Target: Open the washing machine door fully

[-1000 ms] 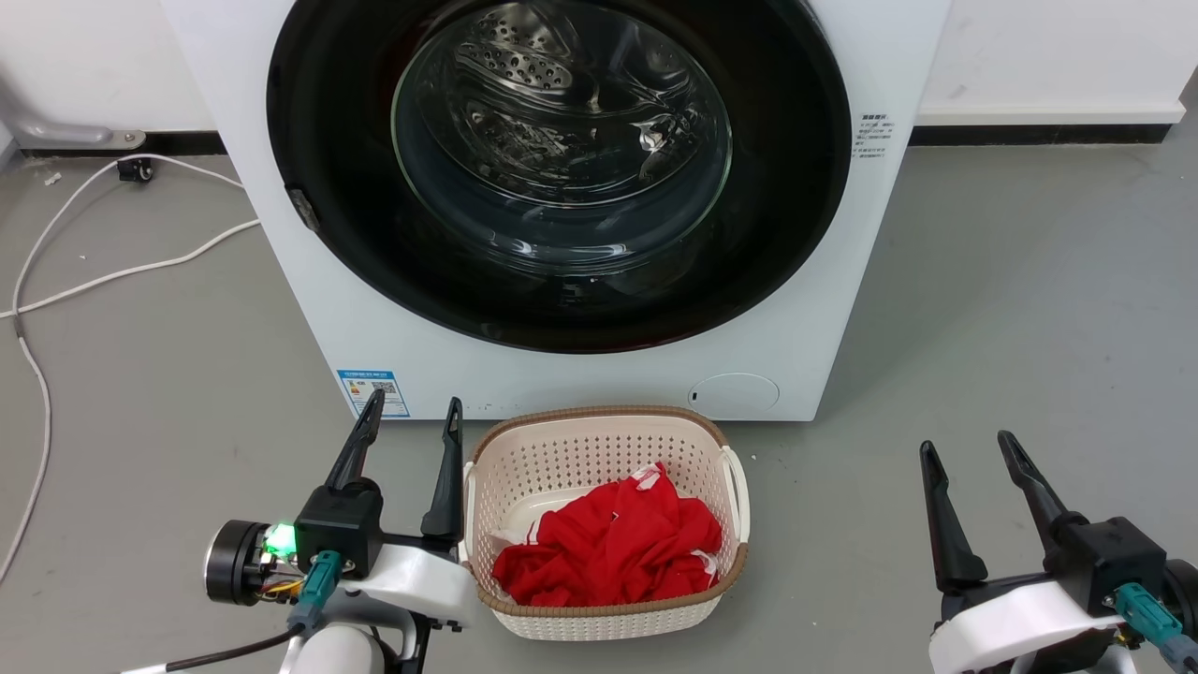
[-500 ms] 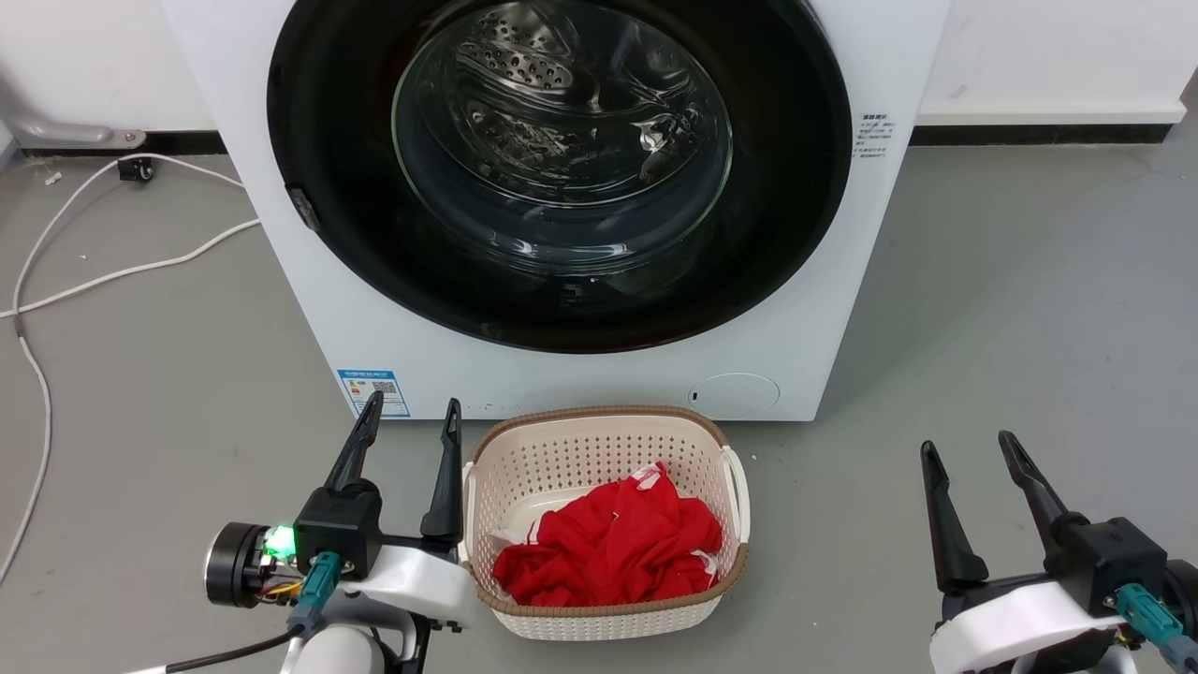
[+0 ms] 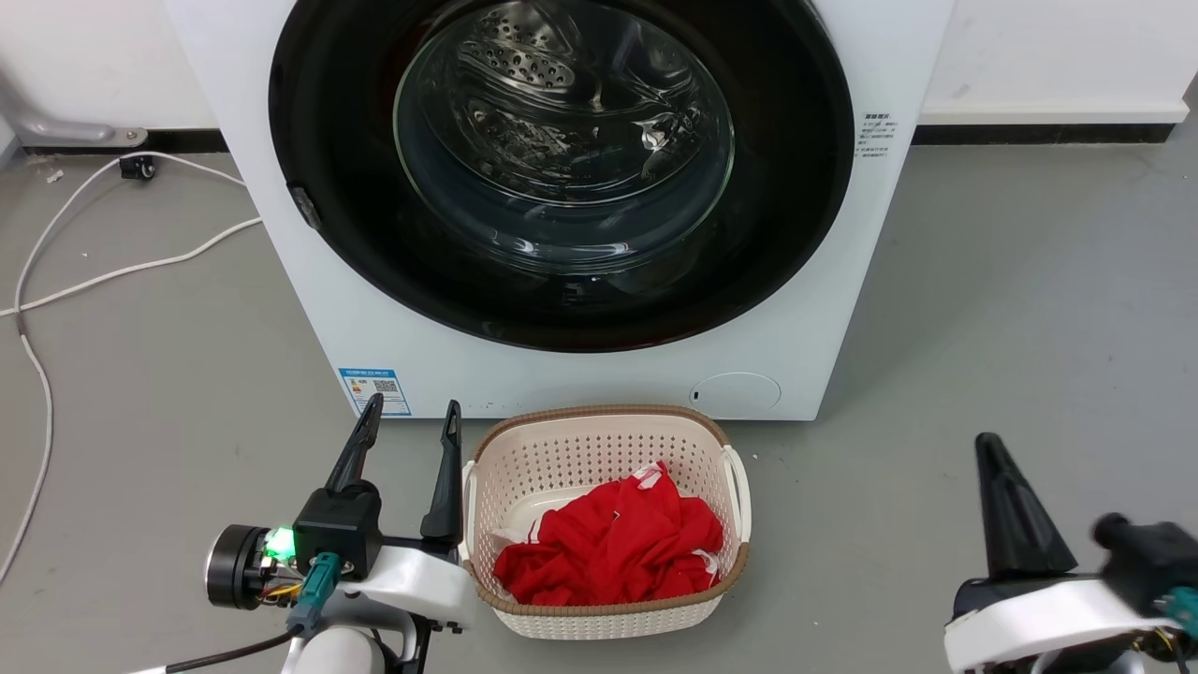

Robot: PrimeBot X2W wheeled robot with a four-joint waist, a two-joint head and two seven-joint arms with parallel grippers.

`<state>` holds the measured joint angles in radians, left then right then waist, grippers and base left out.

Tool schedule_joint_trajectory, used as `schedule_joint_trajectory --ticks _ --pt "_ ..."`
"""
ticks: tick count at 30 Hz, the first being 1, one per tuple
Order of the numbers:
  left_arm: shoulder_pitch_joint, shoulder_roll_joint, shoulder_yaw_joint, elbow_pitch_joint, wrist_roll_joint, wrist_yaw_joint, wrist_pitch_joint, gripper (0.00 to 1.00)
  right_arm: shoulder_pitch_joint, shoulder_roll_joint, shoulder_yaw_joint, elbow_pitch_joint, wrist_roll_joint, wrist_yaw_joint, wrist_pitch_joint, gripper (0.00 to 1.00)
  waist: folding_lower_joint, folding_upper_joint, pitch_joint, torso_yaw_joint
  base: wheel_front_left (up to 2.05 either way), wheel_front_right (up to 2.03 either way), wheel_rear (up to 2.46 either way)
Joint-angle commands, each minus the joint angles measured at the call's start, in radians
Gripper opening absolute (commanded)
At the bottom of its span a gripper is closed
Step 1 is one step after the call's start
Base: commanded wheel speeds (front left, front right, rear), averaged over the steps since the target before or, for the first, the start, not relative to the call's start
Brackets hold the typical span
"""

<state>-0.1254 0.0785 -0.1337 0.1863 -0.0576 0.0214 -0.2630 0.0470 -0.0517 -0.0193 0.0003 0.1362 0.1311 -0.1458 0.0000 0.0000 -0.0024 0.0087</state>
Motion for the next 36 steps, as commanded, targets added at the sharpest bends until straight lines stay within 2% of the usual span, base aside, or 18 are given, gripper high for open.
schedule_joint_trajectory --ticks 1,3,4,11,17,24,31,36 --pt "0.008 -0.003 0.001 0.001 -0.002 -0.001 -0.003 1.0 -0.007 0.003 -0.006 0.007 0.093 -0.001 -0.013 0.0 0.0 0.0 0.0 -0.001 0.0 0.0 0.0" --pt "0.008 -0.004 0.002 0.002 -0.003 -0.002 -0.003 1.0 -0.017 0.003 -0.006 0.014 0.214 -0.001 -0.024 0.0 0.0 0.0 0.0 -0.001 0.0 0.0 0.0" --pt "0.008 -0.005 0.002 0.002 -0.004 -0.002 -0.003 1.0 -0.019 0.003 -0.004 0.023 0.324 -0.001 -0.025 0.0 0.0 0.0 -0.001 -0.001 0.0 0.0 0.0" --pt "0.007 -0.009 0.003 0.007 -0.005 -0.006 -0.003 1.0 -0.049 0.002 0.027 0.038 0.886 -0.001 -0.038 0.0 0.0 0.0 0.0 0.0 0.0 0.0 0.0" --pt "0.004 -0.011 0.004 0.009 -0.005 -0.008 -0.003 1.0 -0.087 0.002 0.006 0.031 1.25 -0.001 -0.003 0.0 0.0 0.0 0.003 -0.003 0.0 0.0 0.0" --pt "-0.014 -0.013 0.003 0.002 0.002 -0.006 -0.003 1.0 -0.193 -0.025 -0.092 0.071 1.434 0.0 0.062 0.0 0.0 0.0 0.025 -0.004 0.0 0.0 0.0" --pt "-0.033 -0.015 0.003 -0.015 0.008 -0.003 -0.003 1.0 -0.347 -0.092 -0.128 0.137 1.495 0.0 0.109 0.0 0.0 0.0 0.066 -0.003 0.0 0.0 0.0" --pt "-0.058 -0.016 0.003 -0.03 0.012 -0.001 -0.003 1.0 -0.517 -0.177 -0.118 0.254 1.506 0.0 0.157 0.0 0.0 0.0 0.108 0.006 0.0 0.0 0.0"
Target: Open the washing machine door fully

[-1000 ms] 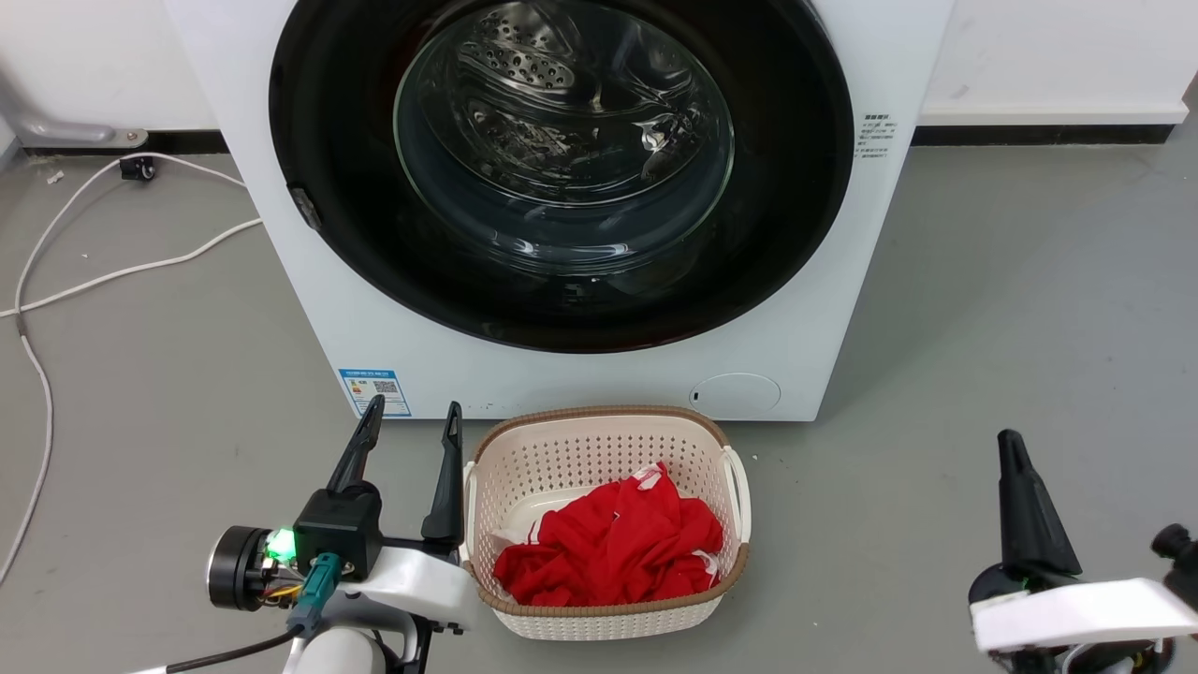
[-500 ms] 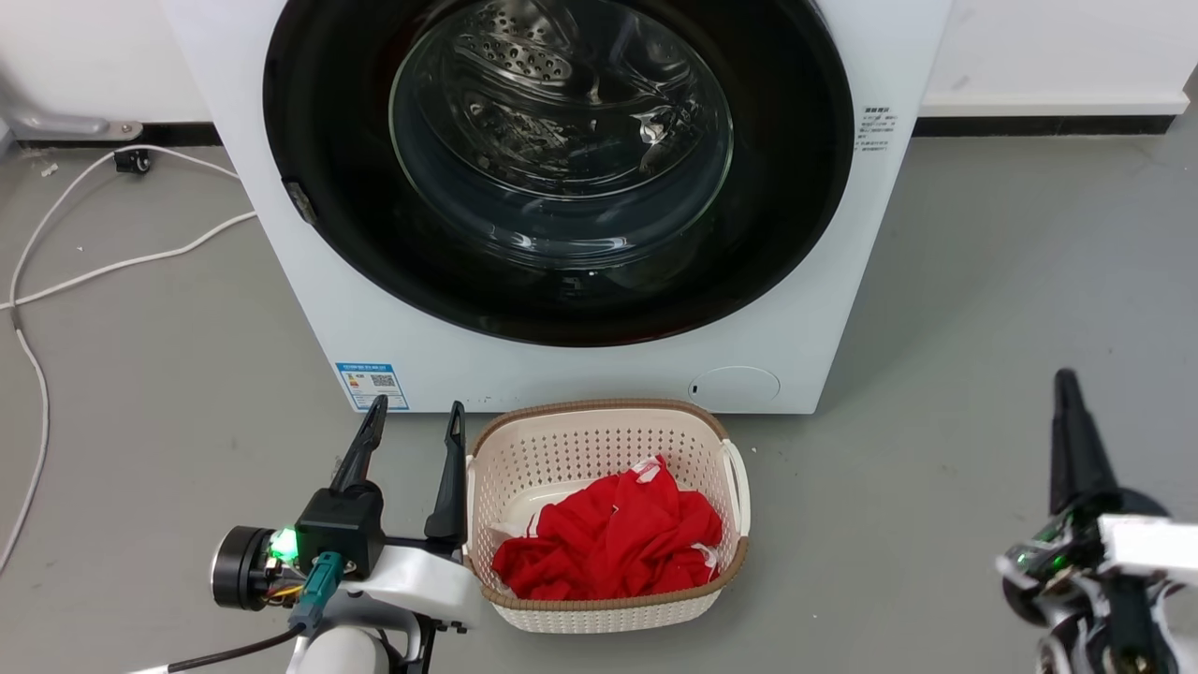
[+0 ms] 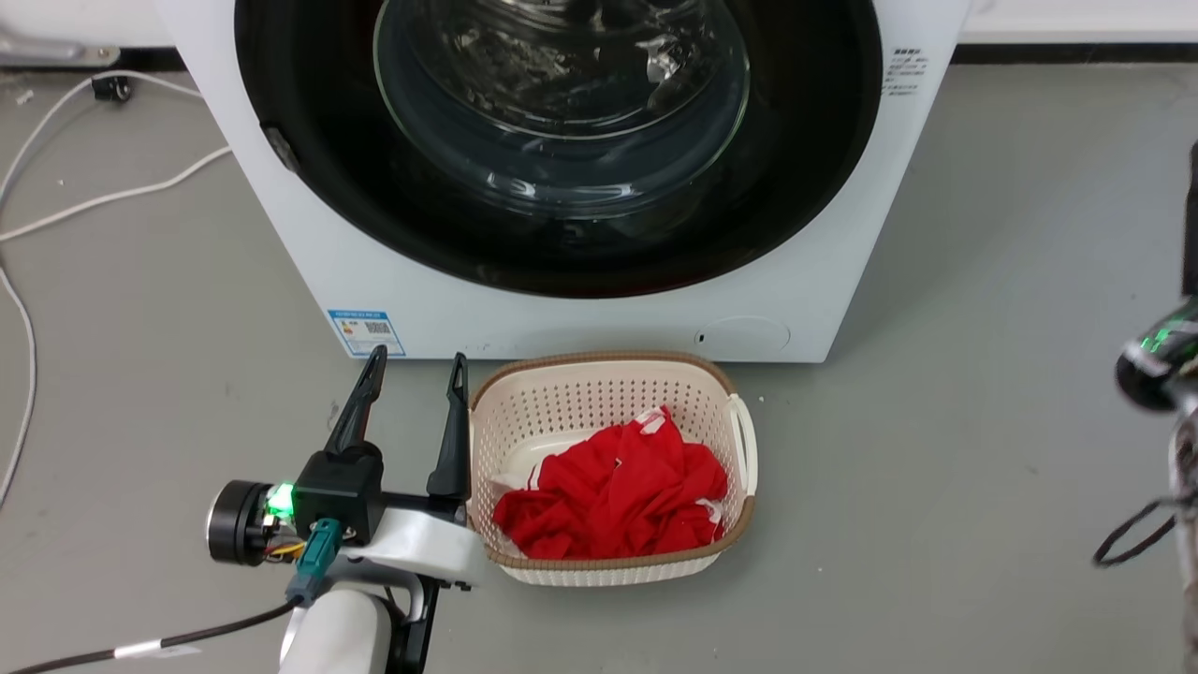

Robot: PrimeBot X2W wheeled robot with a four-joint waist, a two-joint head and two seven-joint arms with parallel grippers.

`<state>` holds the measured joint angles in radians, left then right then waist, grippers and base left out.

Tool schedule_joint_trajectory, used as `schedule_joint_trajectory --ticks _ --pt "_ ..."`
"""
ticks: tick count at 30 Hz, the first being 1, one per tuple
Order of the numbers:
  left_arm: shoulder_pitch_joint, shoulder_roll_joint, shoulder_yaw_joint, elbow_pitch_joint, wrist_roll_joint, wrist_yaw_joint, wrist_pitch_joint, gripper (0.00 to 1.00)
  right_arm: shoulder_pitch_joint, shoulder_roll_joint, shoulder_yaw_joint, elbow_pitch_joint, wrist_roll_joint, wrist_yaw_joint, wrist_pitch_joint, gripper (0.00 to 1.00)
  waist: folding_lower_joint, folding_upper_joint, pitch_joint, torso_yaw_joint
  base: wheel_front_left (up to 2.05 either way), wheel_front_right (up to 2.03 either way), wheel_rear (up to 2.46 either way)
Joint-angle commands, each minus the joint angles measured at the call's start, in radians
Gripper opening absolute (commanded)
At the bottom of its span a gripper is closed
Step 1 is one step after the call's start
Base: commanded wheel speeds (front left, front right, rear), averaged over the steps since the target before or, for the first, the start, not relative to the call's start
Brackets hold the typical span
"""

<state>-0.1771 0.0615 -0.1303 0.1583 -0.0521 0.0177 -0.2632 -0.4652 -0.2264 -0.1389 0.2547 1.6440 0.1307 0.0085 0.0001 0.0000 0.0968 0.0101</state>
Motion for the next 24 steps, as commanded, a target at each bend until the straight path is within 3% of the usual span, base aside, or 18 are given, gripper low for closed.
schedule_joint_trajectory --ticks 1,13,18,24 --pt "-0.013 0.001 -0.002 -0.005 0.005 0.003 -0.003 1.0 -0.043 -0.02 0.007 0.027 -0.002 0.0 0.013 0.0 -0.0001 0.0 0.018 0.008 0.0 0.0 0.0" --pt "-0.074 -0.005 -0.017 -0.044 0.009 0.009 -0.002 1.0 -0.517 -0.212 0.135 0.39 -0.093 0.0 0.173 0.0 -0.0001 0.0 0.121 0.047 0.0 0.0 0.0" --pt "-0.101 -0.006 -0.022 -0.058 0.012 0.01 -0.003 1.0 -0.702 -0.238 0.231 0.521 -0.171 0.0 0.295 0.0 -0.0001 0.0 0.167 0.054 0.0 0.0 0.0" --pt "-0.127 -0.008 -0.031 -0.069 0.013 0.017 -0.002 1.0 -0.854 -0.223 0.339 0.641 -0.274 0.0 0.43 0.0 -0.0001 0.0 0.215 0.063 0.0 0.0 0.0"
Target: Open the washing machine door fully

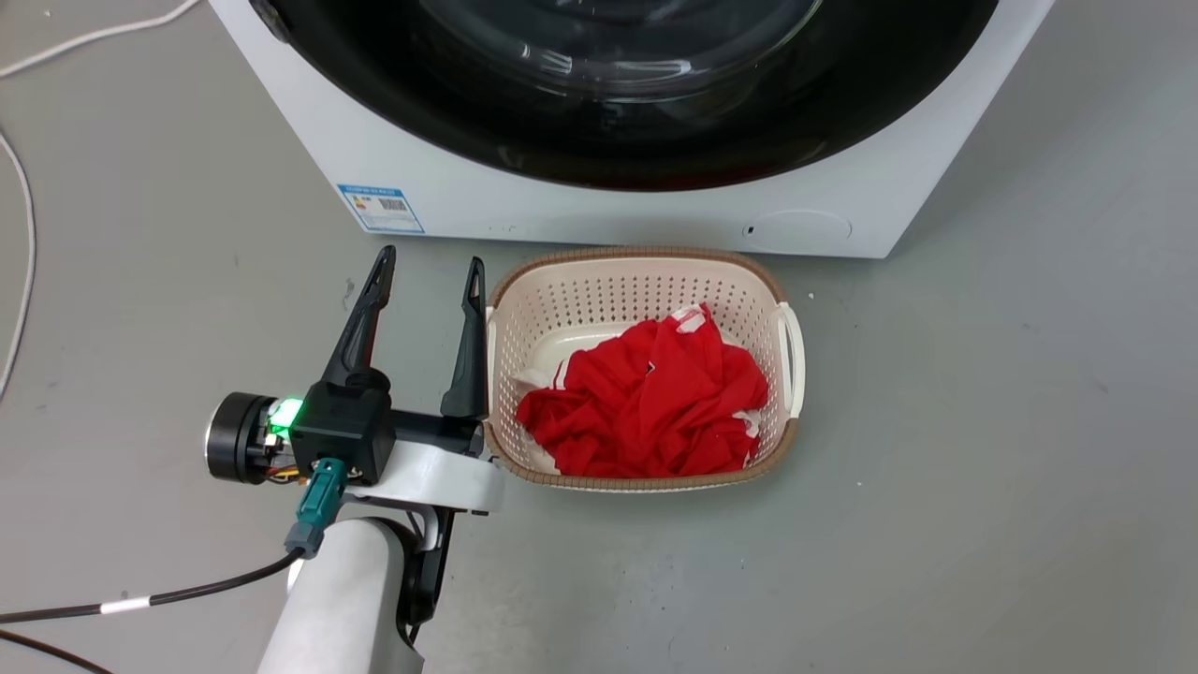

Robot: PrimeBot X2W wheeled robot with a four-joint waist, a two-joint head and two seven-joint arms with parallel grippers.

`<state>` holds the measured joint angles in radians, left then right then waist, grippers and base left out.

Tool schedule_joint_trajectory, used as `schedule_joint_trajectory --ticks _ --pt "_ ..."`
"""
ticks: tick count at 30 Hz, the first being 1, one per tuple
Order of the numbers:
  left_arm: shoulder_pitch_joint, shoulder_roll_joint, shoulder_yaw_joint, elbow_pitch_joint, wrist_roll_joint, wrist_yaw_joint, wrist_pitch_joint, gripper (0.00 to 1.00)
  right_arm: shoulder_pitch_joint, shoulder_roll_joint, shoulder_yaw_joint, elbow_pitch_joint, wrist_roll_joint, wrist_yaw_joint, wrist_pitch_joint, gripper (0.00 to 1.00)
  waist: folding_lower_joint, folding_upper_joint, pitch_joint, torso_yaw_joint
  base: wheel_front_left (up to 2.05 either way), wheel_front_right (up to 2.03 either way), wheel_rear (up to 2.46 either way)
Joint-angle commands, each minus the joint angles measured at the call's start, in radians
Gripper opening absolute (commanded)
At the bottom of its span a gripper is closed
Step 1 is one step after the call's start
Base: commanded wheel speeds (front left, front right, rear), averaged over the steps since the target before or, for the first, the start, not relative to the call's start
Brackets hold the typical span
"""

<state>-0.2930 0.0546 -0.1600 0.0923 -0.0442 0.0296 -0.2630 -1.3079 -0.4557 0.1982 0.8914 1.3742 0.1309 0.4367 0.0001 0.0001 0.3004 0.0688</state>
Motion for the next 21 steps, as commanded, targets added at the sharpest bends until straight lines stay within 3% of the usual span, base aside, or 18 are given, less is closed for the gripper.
schedule_joint_trajectory --ticks 1,10,21 --pt "-0.015 -0.001 -0.004 -0.005 0.006 0.006 -0.003 1.0 -0.031 0.012 0.016 0.019 -0.019 0.0 0.021 0.0 -0.0001 -0.0001 0.019 0.005 0.0 0.0 0.0" --pt "-0.059 -0.003 -0.018 -0.031 0.006 0.015 -0.003 1.0 -0.174 0.053 0.067 0.114 -0.117 0.0 0.062 0.0 -0.0001 -0.0001 0.111 0.017 0.0 0.0 0.0" --pt "-0.097 -0.004 -0.043 -0.048 -0.009 0.032 -0.003 1.0 -0.232 0.068 0.081 0.154 -0.175 0.0 0.083 0.0 -0.0001 -0.0001 0.178 0.034 0.0 0.0 0.0"
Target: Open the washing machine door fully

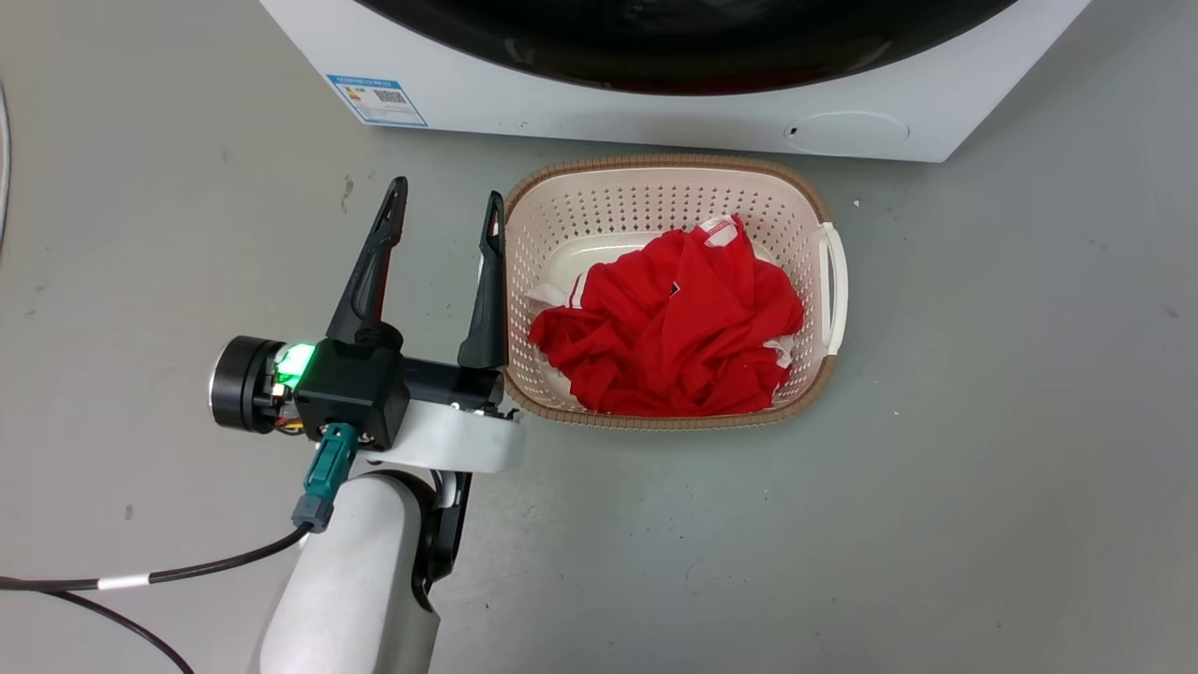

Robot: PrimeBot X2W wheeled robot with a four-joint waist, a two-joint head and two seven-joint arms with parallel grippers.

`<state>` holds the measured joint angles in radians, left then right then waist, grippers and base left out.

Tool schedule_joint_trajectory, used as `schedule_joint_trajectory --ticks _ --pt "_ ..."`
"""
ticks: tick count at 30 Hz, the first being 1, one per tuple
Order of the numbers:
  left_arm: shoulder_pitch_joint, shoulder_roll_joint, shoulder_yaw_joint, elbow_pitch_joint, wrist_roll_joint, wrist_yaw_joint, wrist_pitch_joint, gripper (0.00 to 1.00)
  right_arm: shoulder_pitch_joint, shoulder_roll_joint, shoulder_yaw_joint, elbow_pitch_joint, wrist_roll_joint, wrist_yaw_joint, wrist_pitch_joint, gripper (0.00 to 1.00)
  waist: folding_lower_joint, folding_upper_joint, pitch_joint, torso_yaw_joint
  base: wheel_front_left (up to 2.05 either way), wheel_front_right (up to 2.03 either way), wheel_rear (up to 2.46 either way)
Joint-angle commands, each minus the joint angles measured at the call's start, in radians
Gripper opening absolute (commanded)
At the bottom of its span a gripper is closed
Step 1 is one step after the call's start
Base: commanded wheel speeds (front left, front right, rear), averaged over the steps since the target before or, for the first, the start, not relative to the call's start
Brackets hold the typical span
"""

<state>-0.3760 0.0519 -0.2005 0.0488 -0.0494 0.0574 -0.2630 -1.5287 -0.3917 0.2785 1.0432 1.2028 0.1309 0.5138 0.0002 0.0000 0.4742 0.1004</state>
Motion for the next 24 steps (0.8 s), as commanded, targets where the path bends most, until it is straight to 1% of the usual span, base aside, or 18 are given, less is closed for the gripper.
schedule_joint_trajectory --ticks 1,6,10,12,17,24 --pt "-0.017 -0.002 -0.004 -0.005 -0.004 0.006 -0.003 1.0 -0.013 0.005 0.001 0.001 -0.003 0.0 0.014 0.0 -0.0002 0.0 0.008 0.004 0.0 0.0 0.0" --pt "-0.022 -0.002 -0.01 -0.006 -0.004 0.012 -0.003 1.0 -0.014 0.015 0.0 -0.007 -0.007 0.0 0.036 0.0 -0.0002 0.0 0.023 0.007 0.0 0.0 0.0" --pt "-0.028 -0.002 -0.014 -0.002 -0.006 0.014 -0.003 1.0 -0.001 0.032 -0.002 -0.026 0.008 0.0 0.078 0.0 -0.0002 0.0 0.029 0.008 0.0 0.0 0.0" --pt "-0.03 -0.002 -0.017 0.0 -0.009 0.012 -0.003 1.0 0.013 0.039 -0.012 -0.039 0.028 0.0 0.106 0.0 -0.0002 0.0 0.027 0.008 0.0 0.0 0.0" --pt "-0.029 -0.002 -0.022 0.006 -0.017 0.016 -0.003 1.0 0.041 0.033 -0.021 -0.061 0.048 0.0 0.16 0.0 -0.0002 0.0 0.014 0.006 0.0 0.0 0.0" --pt "-0.021 -0.002 -0.025 0.017 -0.022 0.015 -0.003 1.0 0.089 0.041 -0.034 -0.099 0.095 0.0 0.266 0.0 -0.0002 0.0 -0.012 -0.002 0.0 0.0 0.0"
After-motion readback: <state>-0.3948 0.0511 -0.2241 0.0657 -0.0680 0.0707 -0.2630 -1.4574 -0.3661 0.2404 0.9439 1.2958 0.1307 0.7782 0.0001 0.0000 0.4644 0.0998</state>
